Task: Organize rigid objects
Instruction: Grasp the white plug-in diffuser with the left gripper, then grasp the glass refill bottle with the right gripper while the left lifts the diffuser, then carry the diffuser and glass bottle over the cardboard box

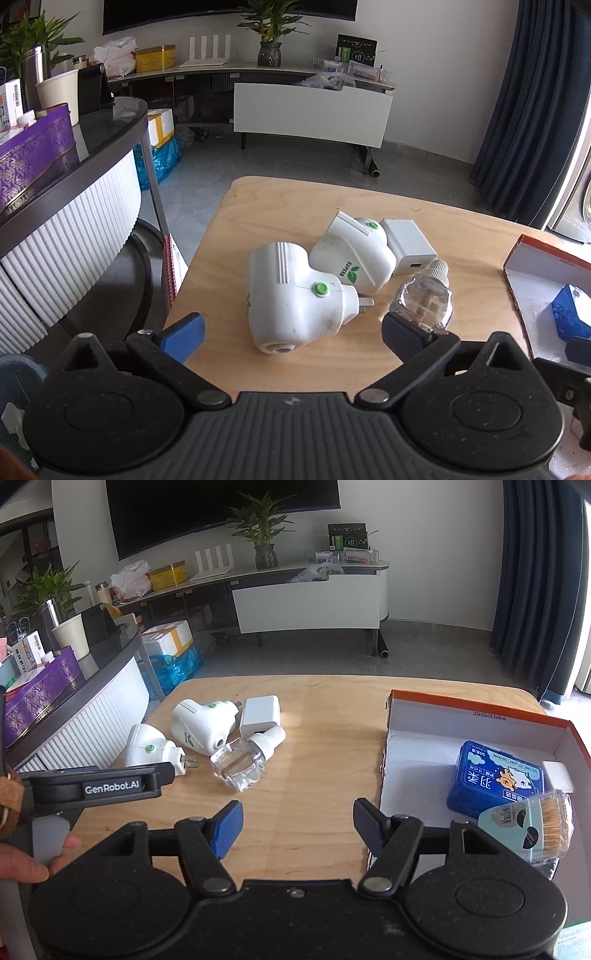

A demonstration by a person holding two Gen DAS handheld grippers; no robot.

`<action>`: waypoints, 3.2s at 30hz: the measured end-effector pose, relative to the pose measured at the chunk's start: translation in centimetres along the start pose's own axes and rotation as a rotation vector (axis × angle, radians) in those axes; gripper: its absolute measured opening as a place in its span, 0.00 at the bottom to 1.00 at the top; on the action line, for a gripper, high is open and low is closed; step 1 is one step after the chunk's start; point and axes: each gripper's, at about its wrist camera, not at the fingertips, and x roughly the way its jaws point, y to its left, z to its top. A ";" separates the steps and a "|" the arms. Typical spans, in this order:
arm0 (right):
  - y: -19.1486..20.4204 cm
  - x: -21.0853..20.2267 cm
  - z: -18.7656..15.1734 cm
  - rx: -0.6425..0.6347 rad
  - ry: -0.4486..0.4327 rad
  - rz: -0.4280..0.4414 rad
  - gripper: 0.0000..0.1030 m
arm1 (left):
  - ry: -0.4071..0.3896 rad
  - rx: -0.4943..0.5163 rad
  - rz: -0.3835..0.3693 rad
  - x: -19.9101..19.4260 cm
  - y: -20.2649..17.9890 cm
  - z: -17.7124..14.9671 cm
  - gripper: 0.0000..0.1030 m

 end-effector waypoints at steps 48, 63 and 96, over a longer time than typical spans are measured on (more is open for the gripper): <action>4.7 9.8 2.1 -0.092 0.006 0.017 0.71 | -0.123 -0.068 -0.011 -3.5 1.8 -1.3 0.73; 2.2 -0.7 1.4 -0.063 -0.102 0.043 0.71 | -0.157 -0.011 -0.057 -7.6 -0.5 -1.6 0.73; -2.9 -11.9 -3.7 -0.012 -0.164 -0.032 0.72 | -0.152 0.070 -0.147 -12.7 -5.9 -3.7 0.73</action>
